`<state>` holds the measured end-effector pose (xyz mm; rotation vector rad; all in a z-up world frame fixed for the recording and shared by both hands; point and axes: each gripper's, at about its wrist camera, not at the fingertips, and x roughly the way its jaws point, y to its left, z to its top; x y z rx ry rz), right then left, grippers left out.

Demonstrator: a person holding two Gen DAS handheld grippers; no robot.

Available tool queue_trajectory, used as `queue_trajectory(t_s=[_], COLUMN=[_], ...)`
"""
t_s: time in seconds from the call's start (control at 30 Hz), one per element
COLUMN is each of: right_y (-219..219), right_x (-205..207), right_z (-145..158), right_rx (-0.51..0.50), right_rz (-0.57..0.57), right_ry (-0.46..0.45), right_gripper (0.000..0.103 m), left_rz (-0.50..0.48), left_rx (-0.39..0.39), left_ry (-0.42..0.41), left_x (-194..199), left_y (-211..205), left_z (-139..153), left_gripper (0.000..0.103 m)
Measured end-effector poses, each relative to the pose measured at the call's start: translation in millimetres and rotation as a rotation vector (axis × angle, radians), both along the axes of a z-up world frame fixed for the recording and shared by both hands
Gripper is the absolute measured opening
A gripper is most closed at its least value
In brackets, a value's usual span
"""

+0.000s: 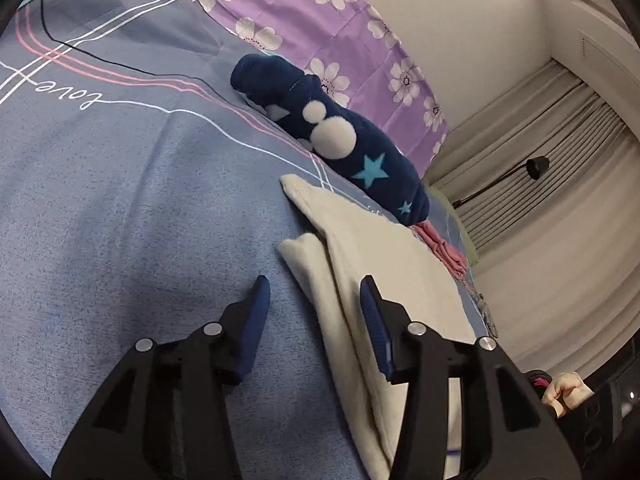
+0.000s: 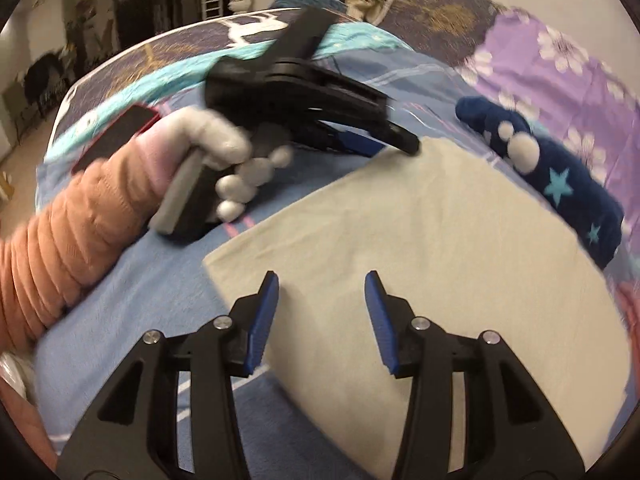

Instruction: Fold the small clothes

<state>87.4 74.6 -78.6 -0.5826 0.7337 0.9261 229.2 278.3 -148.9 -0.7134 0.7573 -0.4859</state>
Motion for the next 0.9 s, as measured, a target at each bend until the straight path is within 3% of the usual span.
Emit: queue_trajectory(t_s=[0.1, 0.23, 0.4, 0.43, 0.47, 0.5, 0.53, 0.6, 0.77, 0.9], right_y=[11, 30, 49, 53, 56, 58, 59, 54, 15, 3], right_x=[-30, -62, -77, -78, -77, -74, -70, -66, -26, -8], right_z=[-6, -17, -32, -36, -40, -42, -42, -31, 22, 36], right_rx=[-0.043, -0.113, -0.18, -0.201, -0.222, -0.241, -0.242, -0.179, 0.122, 0.22], right_rz=[0.067, 0.128, 0.125, 0.107, 0.088, 0.075, 0.061, 0.033, -0.135, -0.193], right_ry=[-0.112, -0.254, -0.461, -0.529, -0.585, -0.604, -0.591, -0.543, -0.189, -0.079], right_gripper=[0.046, 0.046, 0.044, 0.037, 0.023, 0.015, 0.009, 0.007, 0.006, 0.006], left_rz=[0.003, 0.0, -0.007, -0.008, -0.008, -0.01, -0.012, -0.015, -0.022, -0.028], left_rx=[-0.05, -0.045, -0.073, -0.079, -0.083, -0.089, -0.096, -0.116, -0.157, -0.186], left_ry=[0.003, 0.0, -0.004, -0.005, -0.006, -0.007, -0.007, -0.009, -0.01, -0.003], left_x=[1, 0, 1, 1, 0, -1, -1, -2, -3, -4], left_y=[6, 6, 7, 7, 8, 9, 10, 12, 16, 18], left_z=[-6, -7, -8, -9, -10, -10, -10, -11, -13, -13], left_gripper=[0.047, 0.047, 0.047, 0.047, 0.047, 0.047, 0.047, 0.047, 0.047, 0.047])
